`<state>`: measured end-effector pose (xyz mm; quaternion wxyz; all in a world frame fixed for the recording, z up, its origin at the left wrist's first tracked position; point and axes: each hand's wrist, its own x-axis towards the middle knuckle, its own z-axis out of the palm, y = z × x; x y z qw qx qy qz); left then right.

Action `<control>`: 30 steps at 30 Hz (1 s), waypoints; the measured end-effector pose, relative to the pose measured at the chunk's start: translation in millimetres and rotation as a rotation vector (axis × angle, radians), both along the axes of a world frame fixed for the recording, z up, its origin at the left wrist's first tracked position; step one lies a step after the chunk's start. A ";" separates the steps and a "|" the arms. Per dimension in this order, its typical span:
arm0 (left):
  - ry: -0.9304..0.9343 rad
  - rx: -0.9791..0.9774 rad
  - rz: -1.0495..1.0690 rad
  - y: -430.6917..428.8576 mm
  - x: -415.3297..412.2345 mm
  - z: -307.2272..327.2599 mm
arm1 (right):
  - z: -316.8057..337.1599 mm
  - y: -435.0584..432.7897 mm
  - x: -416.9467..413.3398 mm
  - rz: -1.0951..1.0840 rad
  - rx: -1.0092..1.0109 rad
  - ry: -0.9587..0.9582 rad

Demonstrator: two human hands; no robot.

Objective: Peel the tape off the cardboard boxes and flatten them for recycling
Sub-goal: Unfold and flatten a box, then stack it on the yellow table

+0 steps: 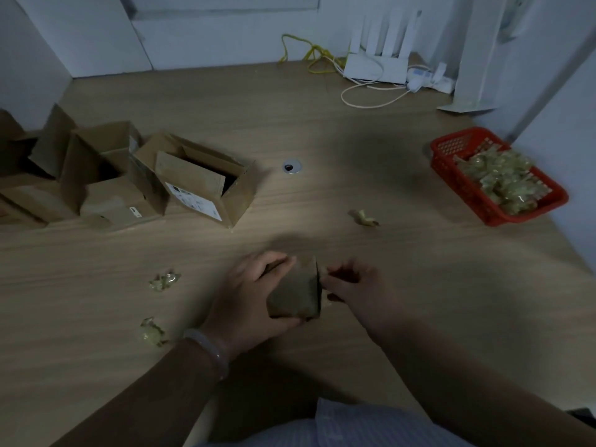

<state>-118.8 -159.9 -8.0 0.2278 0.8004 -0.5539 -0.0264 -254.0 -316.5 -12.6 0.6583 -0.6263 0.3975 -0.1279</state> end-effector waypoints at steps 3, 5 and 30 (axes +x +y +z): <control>0.098 -0.113 0.102 2.2 -8.5 2.3 | 17.8 -6.0 8.0 0.022 -0.067 -0.108; 0.267 -0.134 0.140 1.6 -13.2 8.5 | 30.7 -11.6 13.3 0.054 -0.135 -0.159; 0.713 -0.357 0.267 16.1 -9.3 -15.1 | 19.7 9.3 32.0 0.139 -0.763 -0.109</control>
